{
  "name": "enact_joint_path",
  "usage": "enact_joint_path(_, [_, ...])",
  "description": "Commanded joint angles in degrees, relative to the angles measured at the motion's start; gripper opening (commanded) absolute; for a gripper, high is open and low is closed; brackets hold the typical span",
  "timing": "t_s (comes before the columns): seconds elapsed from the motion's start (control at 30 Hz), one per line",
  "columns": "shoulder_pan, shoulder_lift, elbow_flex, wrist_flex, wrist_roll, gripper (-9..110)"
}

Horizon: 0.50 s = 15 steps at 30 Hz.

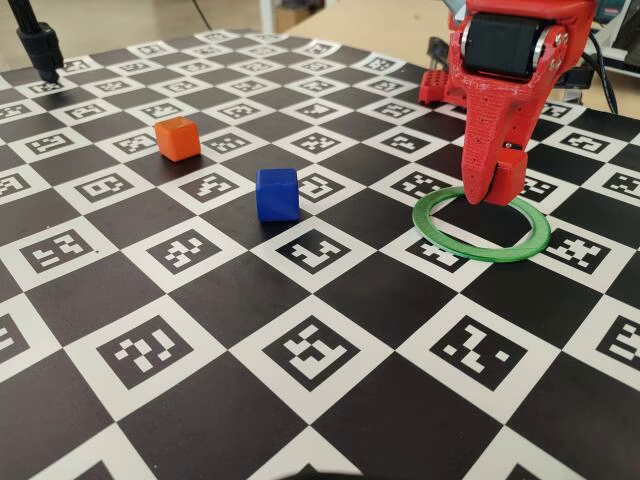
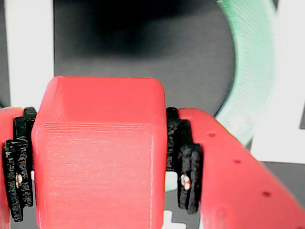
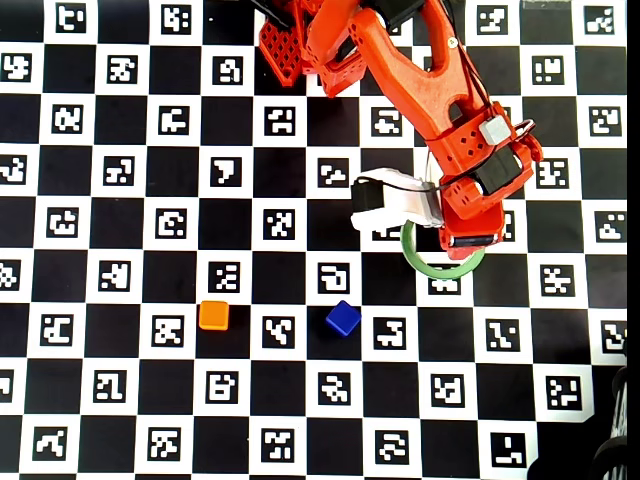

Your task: Grab the red cube then put it in the green circle then put the blue cube on top and finally the orange cube on top

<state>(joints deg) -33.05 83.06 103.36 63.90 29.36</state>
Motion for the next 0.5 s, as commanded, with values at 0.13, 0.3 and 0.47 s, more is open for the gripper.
enact_joint_path(0.13, [1.7,5.4,2.0,-3.3,-1.1,-1])
enact_joint_path(0.3, [2.4,5.4,3.3,-4.8,-1.1,-1])
enact_joint_path(0.47, [2.5,5.1,4.0,-5.9,-1.0,-1])
